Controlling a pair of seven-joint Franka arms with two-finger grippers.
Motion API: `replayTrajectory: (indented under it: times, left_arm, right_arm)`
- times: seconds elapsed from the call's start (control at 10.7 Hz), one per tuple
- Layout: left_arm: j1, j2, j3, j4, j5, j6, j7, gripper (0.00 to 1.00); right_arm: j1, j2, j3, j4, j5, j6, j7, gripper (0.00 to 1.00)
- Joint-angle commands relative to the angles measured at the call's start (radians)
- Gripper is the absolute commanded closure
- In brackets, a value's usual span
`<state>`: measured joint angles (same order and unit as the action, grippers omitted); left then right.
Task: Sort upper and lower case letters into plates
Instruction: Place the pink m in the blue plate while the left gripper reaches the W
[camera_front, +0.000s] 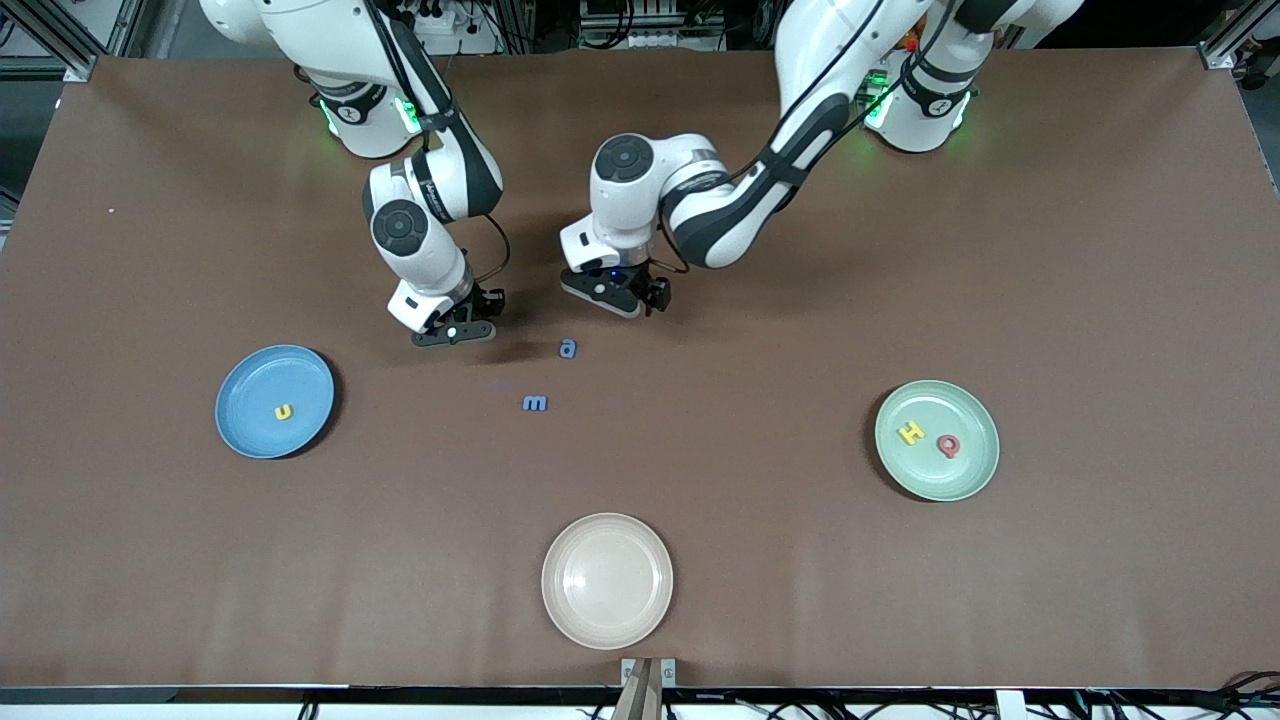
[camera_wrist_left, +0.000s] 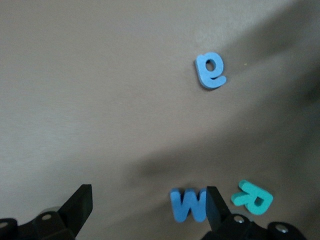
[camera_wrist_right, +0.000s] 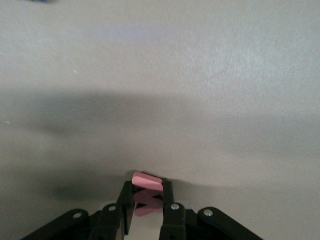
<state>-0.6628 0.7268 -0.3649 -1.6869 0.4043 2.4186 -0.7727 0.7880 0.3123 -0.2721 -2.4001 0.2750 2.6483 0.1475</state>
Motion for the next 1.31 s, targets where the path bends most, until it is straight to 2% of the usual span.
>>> replayTrajectory:
  times: [0.0, 0.19, 0.47, 0.65, 0.75, 0.93, 1.03, 1.12, 1.21]
  left_arm:
    - [-0.056, 0.089, 0.037, 0.107, 0.025, -0.009, -0.048, 0.00]
    - [-0.072, 0.103, 0.038, 0.116, 0.028, -0.009, -0.083, 0.00]
    - [-0.070, 0.097, 0.032, 0.102, 0.034, -0.013, -0.112, 0.00]
    - [-0.064, 0.085, 0.026, 0.075, 0.036, -0.016, -0.112, 0.00]
    - [-0.058, 0.082, 0.014, 0.067, 0.036, -0.016, -0.114, 0.00]
    - [-0.054, 0.074, 0.004, 0.043, 0.050, -0.016, -0.132, 0.00]
    - [-0.043, 0.069, -0.018, 0.029, 0.091, -0.016, -0.161, 0.00]
    - [-0.026, 0.066, -0.041, 0.012, 0.129, -0.016, -0.189, 0.00]
    - [-0.012, 0.063, -0.055, 0.001, 0.148, -0.016, -0.201, 0.00]
  right_arm:
    - [-0.038, -0.105, -0.018, -0.017, 0.023, -0.070, -0.031, 0.99]
    - [-0.122, -0.099, -0.025, 0.030, 0.018, -0.062, -0.107, 1.00]
    - [-0.319, -0.079, -0.029, 0.105, 0.010, -0.071, -0.361, 1.00]
    - [-0.433, -0.020, -0.030, 0.175, 0.001, -0.076, -0.518, 1.00]
    - [-0.484, 0.007, -0.030, 0.224, -0.037, -0.106, -0.561, 1.00]
    - [-0.582, 0.037, -0.029, 0.294, -0.194, -0.160, -0.580, 0.99]
    - [-0.620, 0.060, -0.027, 0.308, -0.244, -0.159, -0.591, 0.94]
    - [-0.644, 0.077, -0.027, 0.315, -0.250, -0.156, -0.611, 0.85]
    - [-0.661, 0.094, -0.027, 0.318, -0.250, -0.151, -0.634, 0.56]
